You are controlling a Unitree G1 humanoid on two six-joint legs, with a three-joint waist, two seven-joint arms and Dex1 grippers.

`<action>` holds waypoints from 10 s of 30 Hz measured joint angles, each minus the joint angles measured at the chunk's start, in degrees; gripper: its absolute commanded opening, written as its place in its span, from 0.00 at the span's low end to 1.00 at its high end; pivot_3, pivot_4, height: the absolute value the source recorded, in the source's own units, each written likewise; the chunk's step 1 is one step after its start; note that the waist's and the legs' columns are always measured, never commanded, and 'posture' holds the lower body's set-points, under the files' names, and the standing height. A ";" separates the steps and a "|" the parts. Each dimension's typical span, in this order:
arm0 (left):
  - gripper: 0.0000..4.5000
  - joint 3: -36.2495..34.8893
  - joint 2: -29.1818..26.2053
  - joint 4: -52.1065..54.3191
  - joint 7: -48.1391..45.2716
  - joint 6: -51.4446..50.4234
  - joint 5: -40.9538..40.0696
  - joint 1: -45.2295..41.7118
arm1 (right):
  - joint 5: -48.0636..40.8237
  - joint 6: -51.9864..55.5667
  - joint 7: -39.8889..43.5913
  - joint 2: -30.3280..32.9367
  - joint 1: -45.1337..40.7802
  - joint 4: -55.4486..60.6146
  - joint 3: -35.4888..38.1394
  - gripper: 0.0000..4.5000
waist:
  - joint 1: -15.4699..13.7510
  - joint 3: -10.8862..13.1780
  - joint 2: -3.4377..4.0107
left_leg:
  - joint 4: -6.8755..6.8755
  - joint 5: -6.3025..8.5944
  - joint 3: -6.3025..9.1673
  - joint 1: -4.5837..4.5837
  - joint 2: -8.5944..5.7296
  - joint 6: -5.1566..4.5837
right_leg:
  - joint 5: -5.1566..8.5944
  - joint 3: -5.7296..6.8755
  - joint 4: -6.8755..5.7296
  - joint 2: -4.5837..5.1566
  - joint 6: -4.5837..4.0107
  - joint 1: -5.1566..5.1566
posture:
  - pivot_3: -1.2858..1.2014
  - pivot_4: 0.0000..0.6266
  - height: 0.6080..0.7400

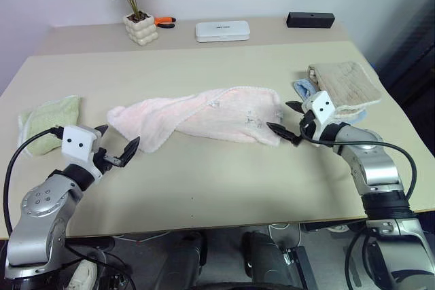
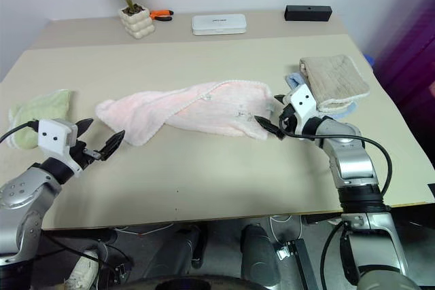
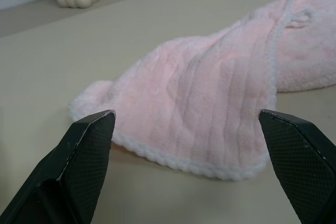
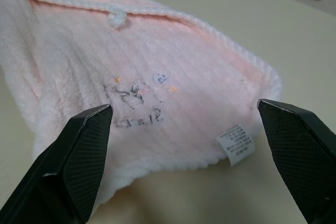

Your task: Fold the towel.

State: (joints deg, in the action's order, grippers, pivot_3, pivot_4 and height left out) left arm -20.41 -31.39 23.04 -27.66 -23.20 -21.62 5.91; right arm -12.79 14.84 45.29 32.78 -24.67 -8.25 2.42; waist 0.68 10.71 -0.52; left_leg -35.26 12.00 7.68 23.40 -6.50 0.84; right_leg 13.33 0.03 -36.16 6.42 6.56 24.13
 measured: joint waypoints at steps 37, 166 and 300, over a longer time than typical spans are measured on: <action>0.10 19.78 -4.68 -21.47 -6.37 7.33 14.97 -15.59 | -4.27 9.11 -7.88 -5.17 6.40 16.37 0.14 1.00 | 0.27 -0.04 0.03 | 0.05 0.00 -0.07 -0.03 0.10 0.00 | -0.05 -0.11 -0.04 -0.18 0.02 0.10 | 0.52 0.24 0.94; 0.76 -3.80 -6.35 -38.24 -3.25 13.99 2.25 -18.25 | 10.20 -9.85 -2.03 2.82 -16.60 -23.38 -1.73 0.95 | 0.30 0.06 -0.07 | -0.04 0.16 -1.26 0.03 0.80 0.04 | -0.51 -1.24 -0.07 -0.80 -0.09 0.66 | 0.52 0.24 0.94; 0.02 -7.28 23.78 -14.58 51.45 -19.80 -52.54 -17.75 | 7.10 -1.43 3.73 -7.82 -6.56 18.16 -20.36 1.00 | -1.43 -0.24 -0.16 | -0.43 0.26 -1.27 -0.04 0.99 0.09 | -0.53 -1.09 0.21 -1.02 -0.17 0.29 | 0.52 0.24 0.94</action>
State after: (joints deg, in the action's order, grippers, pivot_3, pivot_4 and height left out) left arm -27.69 -7.61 8.46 23.79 -43.00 -74.15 -11.83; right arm -5.69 13.41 49.02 24.96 -31.23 9.91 -17.94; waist -0.75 10.47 -0.69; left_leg -35.69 12.26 6.41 23.35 -5.51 0.93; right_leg 12.80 -1.06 -35.95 5.40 6.39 24.41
